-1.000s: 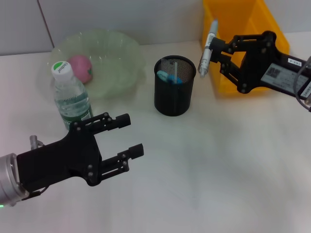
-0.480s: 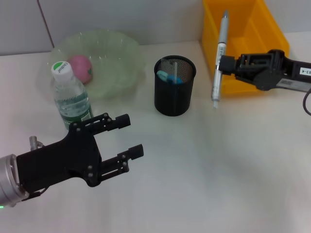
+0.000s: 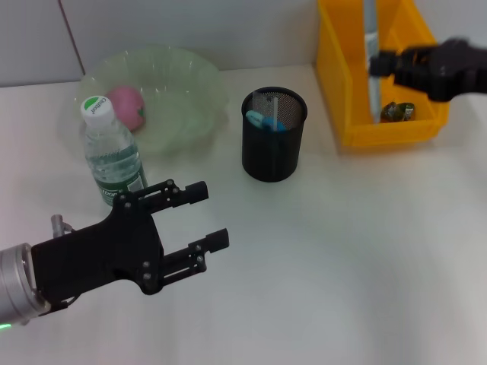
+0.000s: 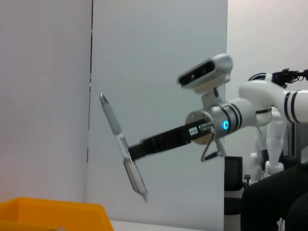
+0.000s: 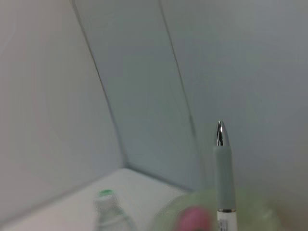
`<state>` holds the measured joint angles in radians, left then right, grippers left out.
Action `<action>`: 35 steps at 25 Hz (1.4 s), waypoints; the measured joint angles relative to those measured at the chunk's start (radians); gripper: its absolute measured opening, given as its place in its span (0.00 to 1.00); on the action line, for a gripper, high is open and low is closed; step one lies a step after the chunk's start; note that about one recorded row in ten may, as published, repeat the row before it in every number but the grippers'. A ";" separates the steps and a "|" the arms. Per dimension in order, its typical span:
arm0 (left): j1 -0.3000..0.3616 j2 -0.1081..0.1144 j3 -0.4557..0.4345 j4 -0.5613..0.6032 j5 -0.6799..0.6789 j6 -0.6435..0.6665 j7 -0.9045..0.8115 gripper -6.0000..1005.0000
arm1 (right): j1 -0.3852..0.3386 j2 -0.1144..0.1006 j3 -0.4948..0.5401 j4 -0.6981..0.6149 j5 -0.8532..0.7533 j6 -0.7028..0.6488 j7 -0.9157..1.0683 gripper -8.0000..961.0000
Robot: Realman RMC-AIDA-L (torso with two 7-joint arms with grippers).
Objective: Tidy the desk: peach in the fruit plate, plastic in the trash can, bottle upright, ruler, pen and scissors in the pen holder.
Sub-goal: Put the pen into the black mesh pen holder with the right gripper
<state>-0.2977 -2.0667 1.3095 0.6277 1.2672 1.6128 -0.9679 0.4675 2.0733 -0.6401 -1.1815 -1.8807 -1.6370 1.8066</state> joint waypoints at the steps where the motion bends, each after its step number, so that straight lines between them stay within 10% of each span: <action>1: -0.002 0.000 0.000 -0.007 0.000 -0.001 0.008 0.64 | -0.007 0.005 -0.001 -0.026 0.002 0.012 -0.046 0.14; 23: 0.012 -0.004 0.016 -0.019 -0.007 0.030 0.051 0.64 | -0.204 0.018 -0.322 -0.312 0.248 0.374 -1.184 0.14; 35: 0.007 -0.003 0.003 -0.063 -0.009 0.027 0.041 0.64 | -0.242 0.016 -0.761 -0.303 0.494 0.907 -2.050 0.14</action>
<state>-0.2910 -2.0702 1.3121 0.5646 1.2577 1.6398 -0.9270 0.2256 2.0898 -1.4008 -1.4846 -1.3870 -0.7299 -0.2434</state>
